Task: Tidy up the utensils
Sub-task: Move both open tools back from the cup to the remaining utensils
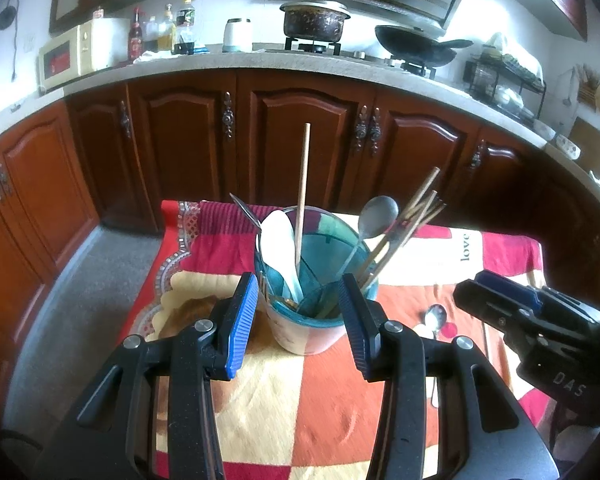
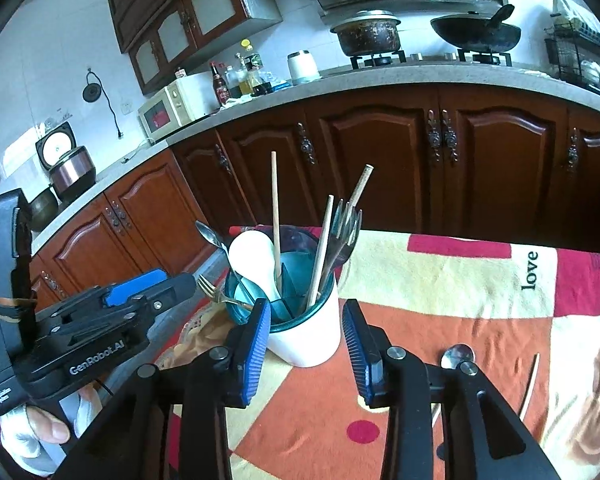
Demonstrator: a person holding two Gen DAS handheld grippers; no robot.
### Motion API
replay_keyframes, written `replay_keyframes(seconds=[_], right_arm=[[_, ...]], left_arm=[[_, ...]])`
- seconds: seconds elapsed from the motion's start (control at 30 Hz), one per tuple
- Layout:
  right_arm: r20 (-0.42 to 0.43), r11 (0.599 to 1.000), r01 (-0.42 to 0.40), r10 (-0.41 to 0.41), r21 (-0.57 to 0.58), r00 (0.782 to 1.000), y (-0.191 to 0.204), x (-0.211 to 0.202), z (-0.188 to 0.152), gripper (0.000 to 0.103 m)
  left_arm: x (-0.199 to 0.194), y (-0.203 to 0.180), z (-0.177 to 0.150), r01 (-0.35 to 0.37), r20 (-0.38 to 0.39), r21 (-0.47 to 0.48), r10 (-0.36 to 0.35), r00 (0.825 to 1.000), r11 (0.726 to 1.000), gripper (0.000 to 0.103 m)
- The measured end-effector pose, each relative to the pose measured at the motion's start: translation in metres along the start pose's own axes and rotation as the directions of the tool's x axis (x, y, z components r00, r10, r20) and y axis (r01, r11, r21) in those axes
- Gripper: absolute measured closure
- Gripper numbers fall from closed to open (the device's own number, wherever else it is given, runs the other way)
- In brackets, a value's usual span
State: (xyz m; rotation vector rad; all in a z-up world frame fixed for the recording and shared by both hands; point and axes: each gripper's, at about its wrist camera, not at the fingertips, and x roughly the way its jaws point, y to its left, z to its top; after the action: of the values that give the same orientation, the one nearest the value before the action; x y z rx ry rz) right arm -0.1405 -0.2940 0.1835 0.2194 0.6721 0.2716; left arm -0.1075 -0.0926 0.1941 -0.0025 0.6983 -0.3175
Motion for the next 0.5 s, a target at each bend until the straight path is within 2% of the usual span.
replay_keyframes(seconds=[0.27, 0.5], right_arm=[[-0.018, 0.999, 0.041, -0.041, -0.004, 0.999, -0.011, -0.014, -0.013, 0.066], [-0.064, 0.991, 0.124, -0.121, 0.054, 0.991, -0.061, -0.027, -0.039, 0.064]], left_arm=[[-0.009, -0.014, -0.007, 0.023, -0.003, 0.03, -0.023, 1.0, 0.999, 0.061], [-0.003, -0.038, -0.025, 0.114, -0.061, 0.067, -0.11, 0.992, 0.991, 0.061]])
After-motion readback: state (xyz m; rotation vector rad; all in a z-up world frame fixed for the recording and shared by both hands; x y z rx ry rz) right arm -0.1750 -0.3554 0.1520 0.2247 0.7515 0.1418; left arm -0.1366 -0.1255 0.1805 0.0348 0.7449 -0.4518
